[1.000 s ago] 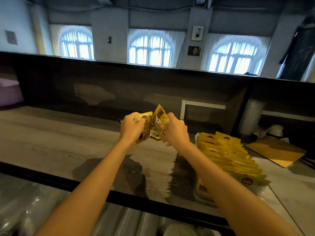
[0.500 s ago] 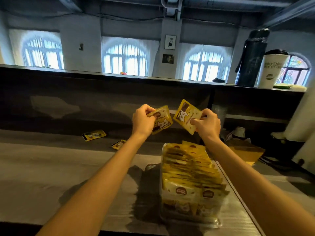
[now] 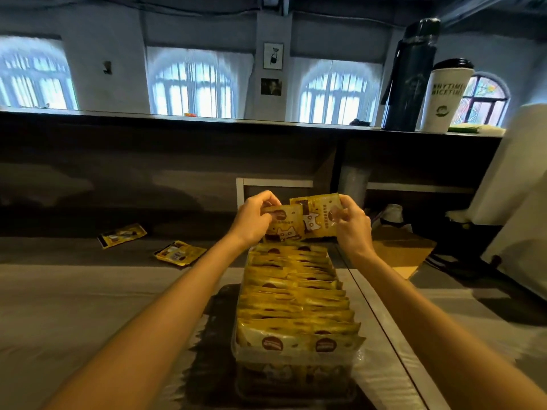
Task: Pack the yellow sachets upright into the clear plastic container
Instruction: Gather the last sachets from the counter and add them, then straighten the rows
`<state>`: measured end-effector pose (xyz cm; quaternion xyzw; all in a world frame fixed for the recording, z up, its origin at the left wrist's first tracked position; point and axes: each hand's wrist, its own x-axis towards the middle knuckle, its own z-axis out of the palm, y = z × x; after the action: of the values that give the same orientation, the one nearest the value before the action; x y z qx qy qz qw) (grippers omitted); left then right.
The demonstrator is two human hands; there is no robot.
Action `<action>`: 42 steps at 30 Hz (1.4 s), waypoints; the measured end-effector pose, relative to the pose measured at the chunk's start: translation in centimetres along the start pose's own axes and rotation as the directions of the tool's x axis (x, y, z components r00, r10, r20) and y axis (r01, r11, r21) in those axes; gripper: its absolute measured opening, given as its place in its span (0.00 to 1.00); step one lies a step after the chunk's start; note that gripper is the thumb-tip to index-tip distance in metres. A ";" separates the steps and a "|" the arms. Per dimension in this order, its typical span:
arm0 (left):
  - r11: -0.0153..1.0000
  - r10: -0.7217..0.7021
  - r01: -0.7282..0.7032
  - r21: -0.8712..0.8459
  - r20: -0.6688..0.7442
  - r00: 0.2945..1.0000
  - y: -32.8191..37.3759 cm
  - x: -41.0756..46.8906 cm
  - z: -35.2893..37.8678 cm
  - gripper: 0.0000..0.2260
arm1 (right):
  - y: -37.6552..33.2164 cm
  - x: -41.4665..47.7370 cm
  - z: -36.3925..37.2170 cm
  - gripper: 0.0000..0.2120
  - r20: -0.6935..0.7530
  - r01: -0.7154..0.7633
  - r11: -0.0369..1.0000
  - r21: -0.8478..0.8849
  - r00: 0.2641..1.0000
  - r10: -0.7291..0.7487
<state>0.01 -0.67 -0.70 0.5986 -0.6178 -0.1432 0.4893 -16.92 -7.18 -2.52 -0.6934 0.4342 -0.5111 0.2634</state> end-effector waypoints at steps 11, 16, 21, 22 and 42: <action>0.995 -0.085 0.074 0.068 0.177 0.981 -0.3 0.4 -1.0 0.10 | -0.2 0.0 -0.3 0.16 0.191 0.093 0.992 -0.088 0.979 -0.075; 0.977 -0.121 0.076 0.199 0.226 0.966 -1.8 0.0 -0.6 0.08 | -0.7 -0.1 -0.6 0.18 0.320 0.181 0.958 -0.224 0.942 -0.103; 0.942 -0.119 0.041 0.332 0.218 0.969 -2.5 -0.8 0.0 0.11 | -1.5 0.0 0.4 0.21 0.581 0.430 0.744 -0.512 0.811 -0.069; 0.942 -0.116 0.042 0.332 0.207 0.971 -2.6 -0.8 0.0 0.12 | -1.5 0.1 0.9 0.21 0.621 0.458 0.712 -0.533 0.782 -0.039; 0.916 -0.178 0.207 0.344 -0.115 0.977 -1.7 -2.1 -3.4 0.19 | -6.9 -2.8 3.7 0.20 0.343 0.241 0.917 -0.318 0.931 -0.125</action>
<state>3.22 2.15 -1.25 0.7401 -0.5510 -0.0524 0.3820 -11.41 -1.70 0.50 -0.8402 0.4037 -0.3293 0.1504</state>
